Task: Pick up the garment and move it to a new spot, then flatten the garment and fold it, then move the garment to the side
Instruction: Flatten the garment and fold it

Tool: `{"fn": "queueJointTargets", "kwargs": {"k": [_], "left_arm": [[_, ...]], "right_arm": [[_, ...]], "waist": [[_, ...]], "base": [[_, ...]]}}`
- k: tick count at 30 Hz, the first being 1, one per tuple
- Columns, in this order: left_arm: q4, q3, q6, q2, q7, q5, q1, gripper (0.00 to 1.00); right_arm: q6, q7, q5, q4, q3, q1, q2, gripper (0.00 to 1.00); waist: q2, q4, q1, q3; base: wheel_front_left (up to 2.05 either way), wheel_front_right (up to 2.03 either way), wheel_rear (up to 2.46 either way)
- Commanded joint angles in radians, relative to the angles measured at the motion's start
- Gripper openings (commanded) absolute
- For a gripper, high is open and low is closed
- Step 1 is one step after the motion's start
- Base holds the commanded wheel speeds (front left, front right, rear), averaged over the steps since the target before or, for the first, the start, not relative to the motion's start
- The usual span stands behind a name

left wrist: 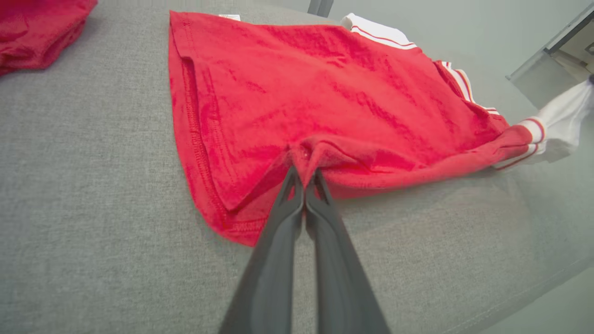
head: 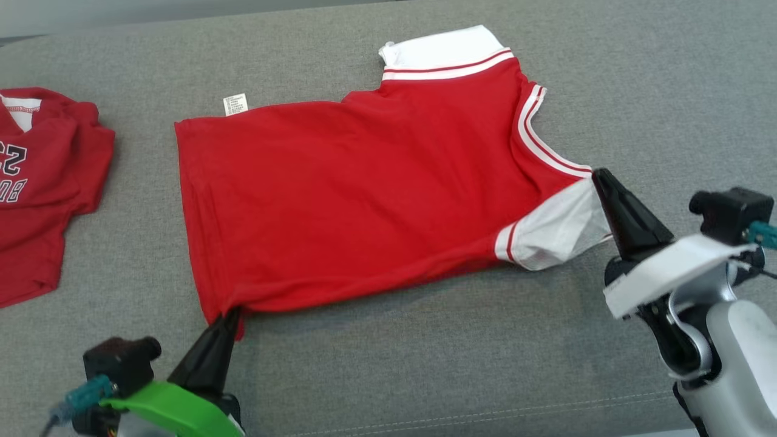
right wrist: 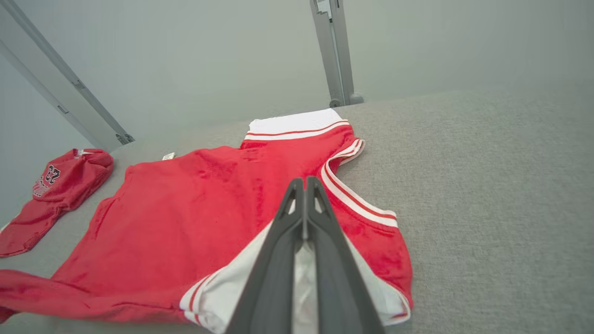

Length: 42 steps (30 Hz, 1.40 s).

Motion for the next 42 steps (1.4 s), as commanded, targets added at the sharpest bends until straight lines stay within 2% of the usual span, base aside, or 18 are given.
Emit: {"fn": "queueJointTargets", "kwargs": {"k": [1,5,9,16,24,25,26,27,30,34,38,42], "left_arm": [[-0.023,0.017,0.003,0.019,0.042,-0.032,-0.046,0.0],[-0.009,0.033,0.018,0.049,0.138,-0.05,-0.14,0.0],[0.056,0.033,0.016,0.067,0.191,-0.049,-0.234,0.0],[0.191,-0.015,-0.041,0.055,0.239,-0.061,-0.343,0.0],[0.349,-0.075,-0.098,0.053,0.194,-0.044,-0.435,0.0],[0.363,-0.076,-0.102,0.052,0.182,-0.043,-0.442,0.07],[0.377,-0.075,-0.103,0.048,0.168,-0.046,-0.445,0.42],[0.388,-0.076,-0.103,0.044,0.156,-0.05,-0.446,1.0],[0.402,-0.072,-0.105,0.037,0.129,-0.061,-0.425,1.0],[0.359,-0.034,-0.077,0.025,0.088,-0.102,-0.346,1.0],[0.273,-0.002,-0.036,0.009,0.079,-0.155,-0.232,1.0],[0.237,-0.002,-0.008,-0.003,0.079,-0.167,-0.172,1.0]], "right_arm": [[-0.001,0.018,-0.008,0.025,0.014,-0.053,-0.003,0.0],[-0.001,0.048,-0.02,0.109,0.051,-0.172,-0.014,0.0],[-0.001,0.051,-0.028,0.214,0.082,-0.278,-0.018,0.0],[-0.001,0.053,-0.064,0.379,0.15,-0.398,-0.03,0.0],[-0.001,0.018,-0.065,0.51,0.237,-0.47,-0.029,0.0],[-0.001,0.008,-0.061,0.513,0.249,-0.475,-0.029,0.21],[-0.001,-0.006,-0.056,0.512,0.257,-0.478,-0.032,0.67],[-0.001,-0.02,-0.053,0.509,0.261,-0.476,-0.038,1.0],[-0.001,-0.061,-0.052,0.483,0.251,-0.452,-0.052,1.0],[-0.001,-0.087,-0.035,0.385,0.197,-0.365,-0.086,1.0],[-0.001,-0.041,-0.052,0.254,0.125,-0.207,-0.115,1.0],[-0.001,0.022,-0.069,0.149,0.061,-0.066,-0.105,1.0]], "waist": [[0.0085,0.017,0.0001,0.018],[0.0085,0.035,0.0001,0.041],[0.0085,0.042,0.0001,0.065],[0.0085,0.045,0.0001,0.092],[0.0085,0.049,0.0001,0.095],[0.0085,0.048,0.0001,0.094],[0.0085,0.046,0.0001,0.091],[0.0085,0.045,0.0001,0.087],[0.0085,0.041,0.0001,0.066],[0.0085,0.032,0.0001,0.029],[0.0085,0.026,0.0001,0.01],[0.0085,0.025,0.0001,0.022]], "base": [[0.0,0.0,0.0],[0.0,0.0,0.0],[0.0,0.0,0.0],[0.0,0.0,0.0],[0.0,0.0,0.0],[0.0,0.0,0.0],[0.0,0.0,0.0],[0.0,0.0,0.0],[0.0,0.0,0.0],[0.0,0.0,0.0],[0.0,0.0,0.0],[0.0,0.0,0.0]]}}
